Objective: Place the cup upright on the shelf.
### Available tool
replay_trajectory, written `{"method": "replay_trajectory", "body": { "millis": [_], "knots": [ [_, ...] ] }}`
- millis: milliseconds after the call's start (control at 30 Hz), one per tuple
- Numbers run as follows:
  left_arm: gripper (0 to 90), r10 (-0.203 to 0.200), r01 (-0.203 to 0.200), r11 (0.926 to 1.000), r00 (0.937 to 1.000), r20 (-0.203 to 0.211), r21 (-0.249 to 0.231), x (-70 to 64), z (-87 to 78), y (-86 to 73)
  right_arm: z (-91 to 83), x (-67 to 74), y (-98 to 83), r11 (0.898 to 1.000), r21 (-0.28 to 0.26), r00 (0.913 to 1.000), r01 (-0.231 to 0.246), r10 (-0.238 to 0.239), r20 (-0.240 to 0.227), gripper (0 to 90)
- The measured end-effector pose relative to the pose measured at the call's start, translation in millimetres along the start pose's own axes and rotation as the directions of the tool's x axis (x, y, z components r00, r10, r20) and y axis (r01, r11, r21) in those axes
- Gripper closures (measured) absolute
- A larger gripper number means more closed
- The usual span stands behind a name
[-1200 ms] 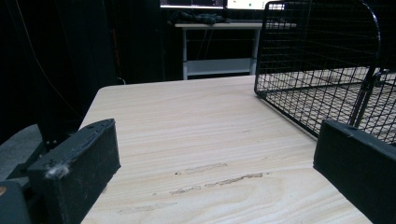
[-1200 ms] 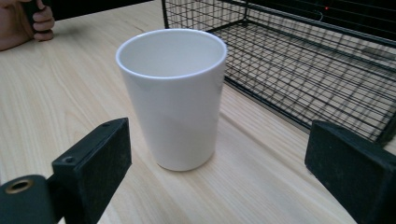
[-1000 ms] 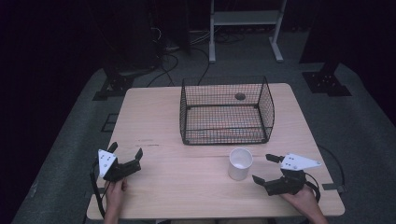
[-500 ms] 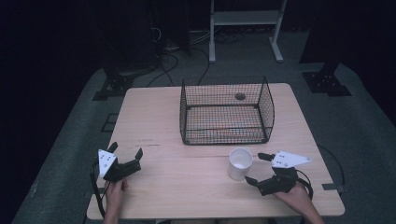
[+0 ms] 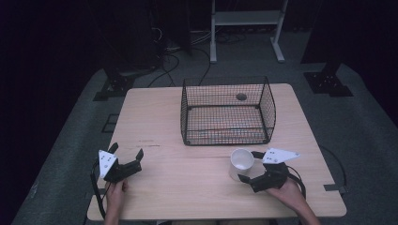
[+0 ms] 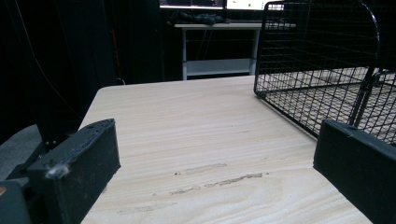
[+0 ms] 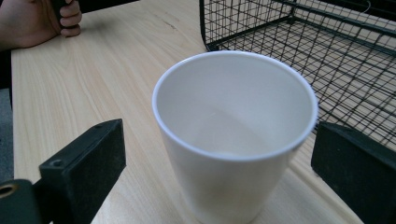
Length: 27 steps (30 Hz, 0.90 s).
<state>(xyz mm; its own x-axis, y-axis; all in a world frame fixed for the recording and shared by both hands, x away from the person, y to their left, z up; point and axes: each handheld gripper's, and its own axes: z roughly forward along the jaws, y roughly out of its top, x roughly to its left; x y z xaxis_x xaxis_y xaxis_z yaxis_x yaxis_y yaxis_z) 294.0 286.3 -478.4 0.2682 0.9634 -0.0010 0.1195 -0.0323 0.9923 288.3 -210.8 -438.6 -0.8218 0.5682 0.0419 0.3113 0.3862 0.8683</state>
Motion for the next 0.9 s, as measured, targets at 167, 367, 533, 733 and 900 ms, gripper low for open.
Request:
{"method": "replay_trajectory", "body": {
  "millis": [167,367,533,733,900],
  "knots": [
    [0.0,0.001,-0.001,1.0000,1.0000,0.000,0.000,-0.1,-0.1,0.0,7.1,-0.8,5.5,1.000,0.011,1.0000,0.000,0.000,-0.001,2.4],
    [0.0,0.000,0.000,1.0000,1.0000,0.001,-0.001,-0.1,-0.1,-0.1,13.1,-2.5,8.6,1.000,0.024,1.0000,0.004,-0.004,0.008,13.0],
    [0.0,-0.003,0.003,1.0000,1.0000,0.002,-0.002,0.4,-0.1,0.0,13.7,-6.0,9.9,1.000,0.025,0.9999,-0.005,0.005,0.012,18.5],
    [0.0,-0.003,0.003,1.0000,1.0000,0.001,-0.001,0.3,0.0,0.0,11.2,-9.6,15.1,0.999,0.019,0.9991,-0.033,0.033,-0.025,18.8],
    [0.0,-0.001,0.001,1.0000,1.0000,0.001,-0.001,0.1,-0.1,-0.1,8.8,-13.5,23.4,0.998,0.008,0.9951,-0.059,0.059,-0.079,18.7]
  ]
}}
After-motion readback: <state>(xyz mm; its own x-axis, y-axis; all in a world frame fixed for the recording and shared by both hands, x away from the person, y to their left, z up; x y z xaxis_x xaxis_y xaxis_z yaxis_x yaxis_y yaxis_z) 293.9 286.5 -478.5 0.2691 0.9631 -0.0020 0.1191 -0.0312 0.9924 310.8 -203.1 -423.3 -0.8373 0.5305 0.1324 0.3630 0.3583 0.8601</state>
